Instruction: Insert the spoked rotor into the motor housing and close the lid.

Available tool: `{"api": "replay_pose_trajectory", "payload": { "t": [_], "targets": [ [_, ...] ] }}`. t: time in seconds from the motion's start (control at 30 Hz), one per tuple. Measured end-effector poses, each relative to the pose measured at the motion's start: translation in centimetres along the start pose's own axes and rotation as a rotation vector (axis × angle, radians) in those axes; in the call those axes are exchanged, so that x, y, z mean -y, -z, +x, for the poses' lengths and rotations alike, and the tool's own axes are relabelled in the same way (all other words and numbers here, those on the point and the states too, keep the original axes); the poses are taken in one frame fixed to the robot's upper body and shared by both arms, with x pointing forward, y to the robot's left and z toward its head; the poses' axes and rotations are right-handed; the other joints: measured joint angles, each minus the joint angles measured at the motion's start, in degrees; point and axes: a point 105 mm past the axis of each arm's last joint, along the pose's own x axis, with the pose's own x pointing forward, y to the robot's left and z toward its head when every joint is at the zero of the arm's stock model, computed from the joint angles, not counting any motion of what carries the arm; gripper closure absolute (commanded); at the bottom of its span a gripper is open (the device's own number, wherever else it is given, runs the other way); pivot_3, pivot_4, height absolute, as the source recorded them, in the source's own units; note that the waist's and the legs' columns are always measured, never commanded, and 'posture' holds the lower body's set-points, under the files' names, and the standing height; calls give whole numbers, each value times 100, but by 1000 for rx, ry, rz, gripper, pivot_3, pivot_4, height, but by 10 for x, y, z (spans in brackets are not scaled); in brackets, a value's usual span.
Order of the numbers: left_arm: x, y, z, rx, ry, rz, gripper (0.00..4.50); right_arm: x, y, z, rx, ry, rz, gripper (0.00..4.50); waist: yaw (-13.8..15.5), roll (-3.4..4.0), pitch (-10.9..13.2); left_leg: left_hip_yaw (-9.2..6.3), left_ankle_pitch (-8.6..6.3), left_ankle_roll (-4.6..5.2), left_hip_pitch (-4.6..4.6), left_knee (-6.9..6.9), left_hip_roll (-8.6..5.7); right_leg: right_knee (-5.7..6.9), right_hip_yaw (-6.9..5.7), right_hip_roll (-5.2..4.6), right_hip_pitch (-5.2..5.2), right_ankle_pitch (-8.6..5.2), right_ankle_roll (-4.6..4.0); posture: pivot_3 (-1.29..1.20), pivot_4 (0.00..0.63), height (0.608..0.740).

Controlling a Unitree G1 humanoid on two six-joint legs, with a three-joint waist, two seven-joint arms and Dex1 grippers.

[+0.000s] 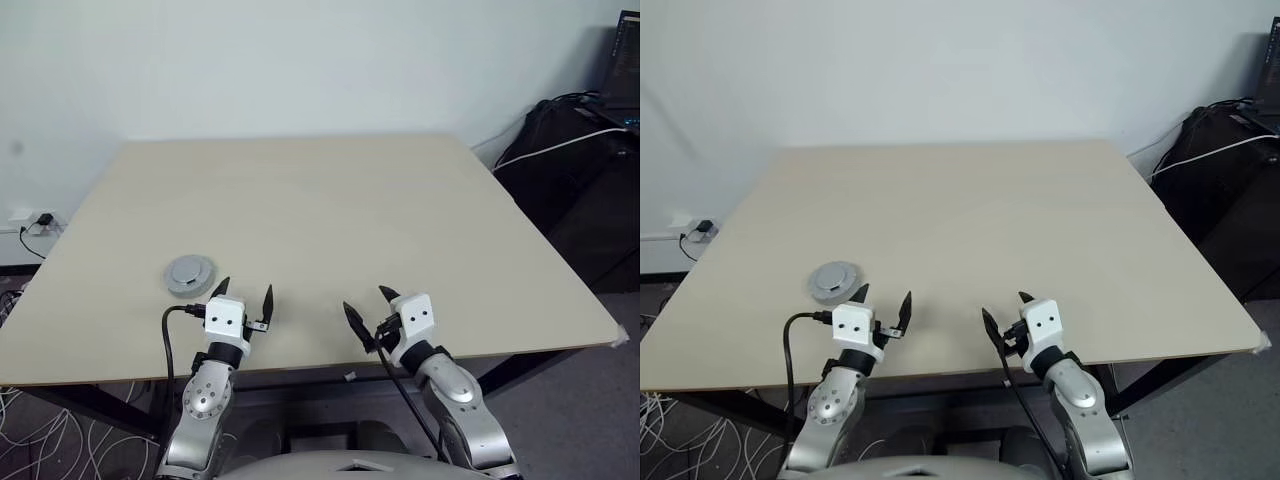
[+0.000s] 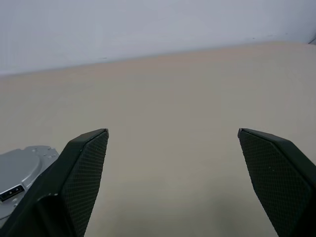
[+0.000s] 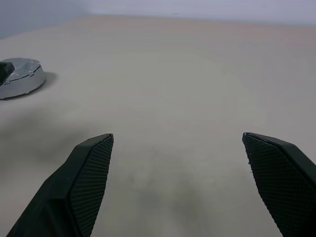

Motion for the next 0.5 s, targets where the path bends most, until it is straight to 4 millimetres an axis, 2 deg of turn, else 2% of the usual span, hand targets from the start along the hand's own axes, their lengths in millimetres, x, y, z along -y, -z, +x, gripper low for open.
{"api": "replay_pose_trajectory", "payload": {
  "t": [0.5],
  "targets": [
    [5, -1, 1, 3, 28, -4, 41, -2, 1, 1, 3, 1, 17, 0, 2, 0, 0, 0, 0, 0, 0, 1, 0, 2, -1, 1, 1, 0, 0, 0, 0, 740]
  ]
}}
